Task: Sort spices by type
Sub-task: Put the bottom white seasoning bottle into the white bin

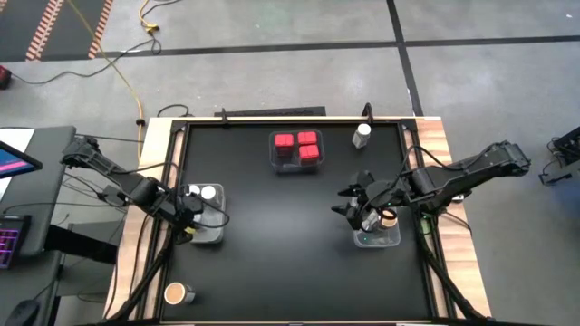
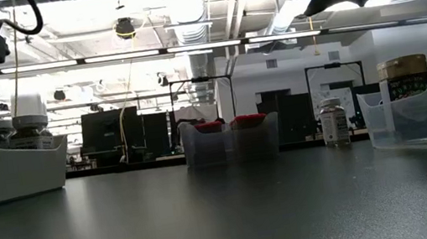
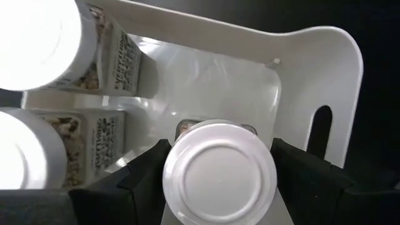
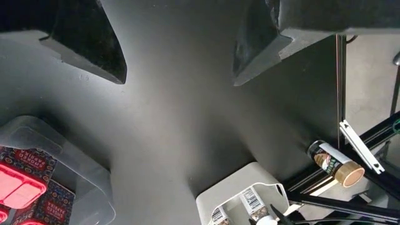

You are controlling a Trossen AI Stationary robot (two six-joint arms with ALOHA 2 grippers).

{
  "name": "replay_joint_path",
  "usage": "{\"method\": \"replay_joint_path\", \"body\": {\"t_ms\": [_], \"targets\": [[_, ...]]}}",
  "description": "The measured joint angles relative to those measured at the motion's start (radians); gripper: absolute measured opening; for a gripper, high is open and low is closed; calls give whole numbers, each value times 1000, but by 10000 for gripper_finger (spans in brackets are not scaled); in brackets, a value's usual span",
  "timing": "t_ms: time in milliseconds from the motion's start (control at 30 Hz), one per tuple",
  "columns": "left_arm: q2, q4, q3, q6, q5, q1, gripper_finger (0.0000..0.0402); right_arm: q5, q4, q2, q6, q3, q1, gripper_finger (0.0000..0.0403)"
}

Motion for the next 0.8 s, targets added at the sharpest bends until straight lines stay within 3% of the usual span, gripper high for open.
{"method": "replay_joint_path", "body": {"t_ms": [233,800], "targets": [[0,0,0,-83,12,0,254,0,0,0,0,0,0,315],[0,-1,0,-51,12,0,254,0,0,0,0,0,0,315]]}}
